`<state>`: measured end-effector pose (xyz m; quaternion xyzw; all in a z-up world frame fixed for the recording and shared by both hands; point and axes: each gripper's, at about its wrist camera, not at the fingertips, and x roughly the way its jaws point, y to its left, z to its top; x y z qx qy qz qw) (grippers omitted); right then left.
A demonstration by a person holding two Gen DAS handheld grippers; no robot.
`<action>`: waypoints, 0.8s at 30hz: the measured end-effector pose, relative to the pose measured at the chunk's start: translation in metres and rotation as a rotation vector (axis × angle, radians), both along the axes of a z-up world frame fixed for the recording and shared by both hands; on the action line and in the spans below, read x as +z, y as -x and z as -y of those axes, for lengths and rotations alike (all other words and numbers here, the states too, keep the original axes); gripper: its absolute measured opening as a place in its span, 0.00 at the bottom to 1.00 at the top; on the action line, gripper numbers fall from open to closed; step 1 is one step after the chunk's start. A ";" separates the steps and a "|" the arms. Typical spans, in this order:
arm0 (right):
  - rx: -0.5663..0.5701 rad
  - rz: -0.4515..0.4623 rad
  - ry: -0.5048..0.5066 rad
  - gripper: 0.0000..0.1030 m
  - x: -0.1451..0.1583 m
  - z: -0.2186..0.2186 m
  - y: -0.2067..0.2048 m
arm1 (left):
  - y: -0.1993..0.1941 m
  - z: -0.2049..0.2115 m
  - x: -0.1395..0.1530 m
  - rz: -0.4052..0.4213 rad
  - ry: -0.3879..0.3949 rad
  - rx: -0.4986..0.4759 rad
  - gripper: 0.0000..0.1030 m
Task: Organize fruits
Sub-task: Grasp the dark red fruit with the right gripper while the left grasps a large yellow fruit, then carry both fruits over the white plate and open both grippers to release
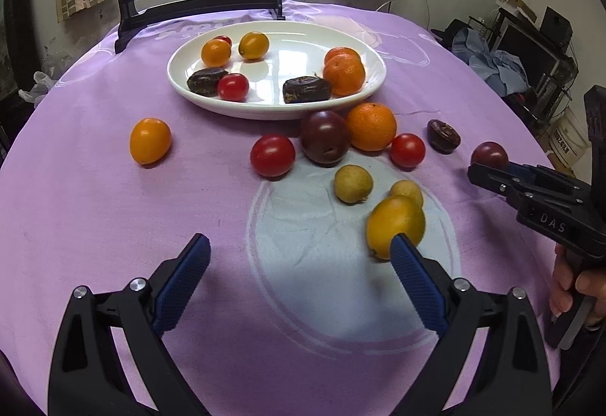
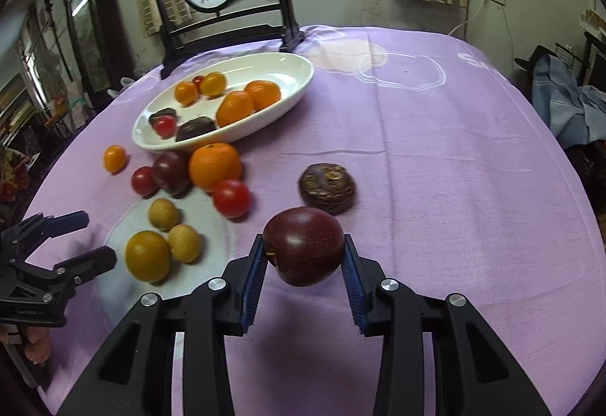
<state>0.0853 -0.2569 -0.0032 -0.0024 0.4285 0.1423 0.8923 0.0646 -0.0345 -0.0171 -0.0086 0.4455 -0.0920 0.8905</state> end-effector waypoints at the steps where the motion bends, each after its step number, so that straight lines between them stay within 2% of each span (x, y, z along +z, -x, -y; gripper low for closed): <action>1: 0.008 0.000 -0.003 0.38 0.000 -0.001 0.001 | 0.002 0.004 0.001 0.001 -0.002 -0.008 0.91; 5: 0.020 -0.010 -0.016 0.38 -0.001 0.001 0.002 | 0.007 0.023 -0.001 -0.010 -0.009 -0.066 0.91; 7: 0.021 -0.013 -0.019 0.38 -0.002 0.002 0.002 | 0.005 0.031 -0.006 -0.007 -0.036 -0.076 0.90; 9: 0.026 -0.014 -0.023 0.38 -0.002 0.003 0.003 | 0.000 0.037 -0.011 -0.025 -0.059 -0.079 0.80; 12: 0.037 -0.009 -0.029 0.38 -0.001 0.002 0.005 | -0.008 0.044 -0.020 -0.064 -0.079 -0.083 0.73; 16: 0.052 -0.005 -0.029 0.39 0.000 -0.001 0.008 | -0.012 0.053 -0.019 -0.040 -0.097 -0.077 0.58; 18: 0.061 -0.014 -0.023 0.39 -0.002 -0.002 0.007 | -0.014 0.056 -0.018 -0.034 -0.084 -0.090 0.37; 24: 0.079 -0.010 -0.022 0.39 -0.004 -0.007 0.009 | -0.008 0.048 -0.009 -0.021 -0.079 -0.086 0.35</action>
